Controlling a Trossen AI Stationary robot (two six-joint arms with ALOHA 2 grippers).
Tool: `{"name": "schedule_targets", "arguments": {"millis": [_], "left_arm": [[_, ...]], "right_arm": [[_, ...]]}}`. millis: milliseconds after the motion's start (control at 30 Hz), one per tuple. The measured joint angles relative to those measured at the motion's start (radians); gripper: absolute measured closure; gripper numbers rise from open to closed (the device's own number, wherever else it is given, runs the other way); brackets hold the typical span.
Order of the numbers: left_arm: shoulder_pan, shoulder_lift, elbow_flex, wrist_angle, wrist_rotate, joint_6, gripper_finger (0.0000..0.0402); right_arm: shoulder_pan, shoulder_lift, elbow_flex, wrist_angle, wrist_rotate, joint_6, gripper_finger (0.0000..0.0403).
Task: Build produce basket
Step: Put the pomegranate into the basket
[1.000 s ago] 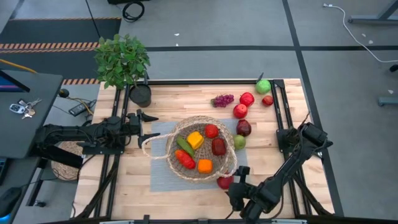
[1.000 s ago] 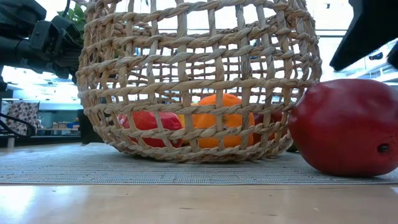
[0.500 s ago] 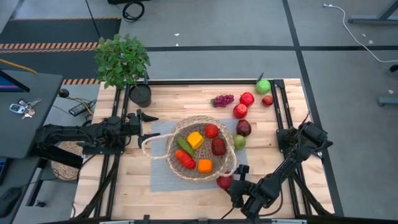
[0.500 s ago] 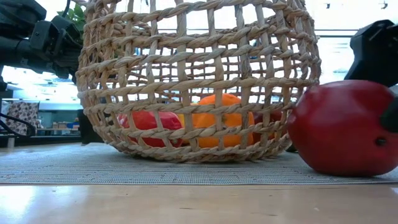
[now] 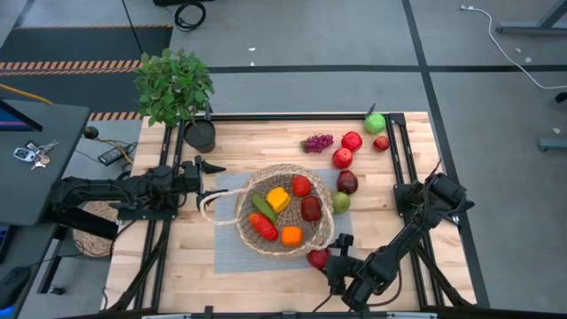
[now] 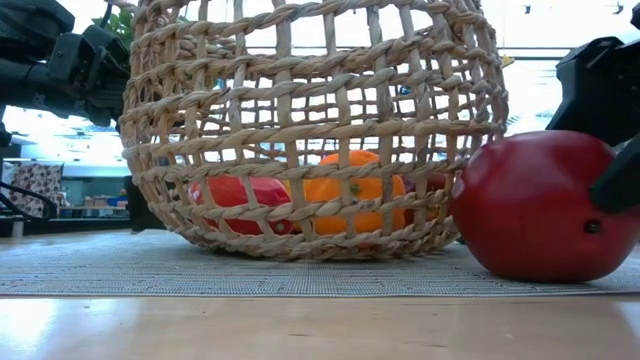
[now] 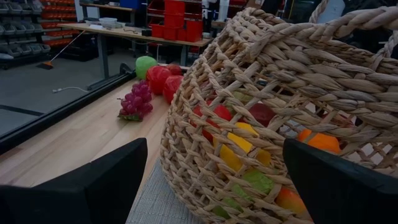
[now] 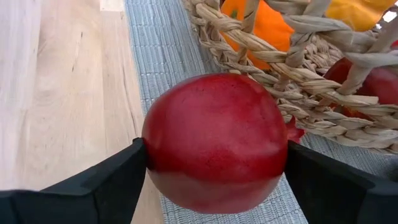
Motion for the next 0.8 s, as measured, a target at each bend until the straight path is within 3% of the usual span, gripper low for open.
{"name": "schedule_targets", "arguments": {"millis": [367,800], "left_arm": [[0.000,0.000,0.000,0.000,0.000,0.000,0.0019],[0.000,0.000,0.000,0.000,0.000,0.000,0.0019]], "right_arm": [[0.005,0.007,0.242,-0.455,-0.086,0.064,0.0050],[0.005,0.005,0.492,-1.047,-0.158,0.255,0.0050]]}}
